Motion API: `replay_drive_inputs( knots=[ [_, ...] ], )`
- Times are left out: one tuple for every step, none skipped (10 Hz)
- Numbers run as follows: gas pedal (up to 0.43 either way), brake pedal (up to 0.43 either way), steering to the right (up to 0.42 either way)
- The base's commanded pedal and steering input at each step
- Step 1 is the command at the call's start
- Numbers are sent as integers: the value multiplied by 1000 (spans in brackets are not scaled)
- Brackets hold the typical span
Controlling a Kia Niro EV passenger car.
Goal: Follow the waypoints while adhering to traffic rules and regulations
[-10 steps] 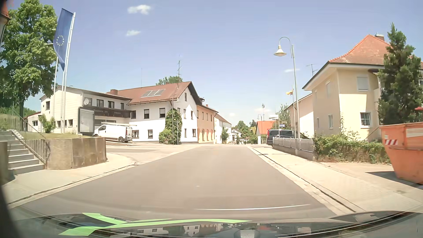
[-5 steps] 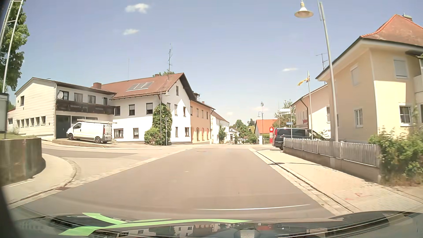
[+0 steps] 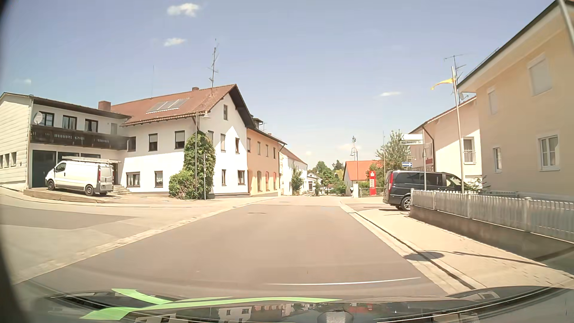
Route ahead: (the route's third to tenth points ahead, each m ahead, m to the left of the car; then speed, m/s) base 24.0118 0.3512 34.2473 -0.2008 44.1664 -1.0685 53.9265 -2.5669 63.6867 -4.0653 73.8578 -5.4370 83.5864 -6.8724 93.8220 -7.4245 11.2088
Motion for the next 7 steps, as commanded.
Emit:
replay_drive_inputs(
  knots=[
    [138, 0, 6],
    [150, 0, 6],
    [150, 0, 6],
    [150, 0, 6],
    [150, 0, 6],
    [150, 0, 6],
    [150, 0, 6]
  ],
)
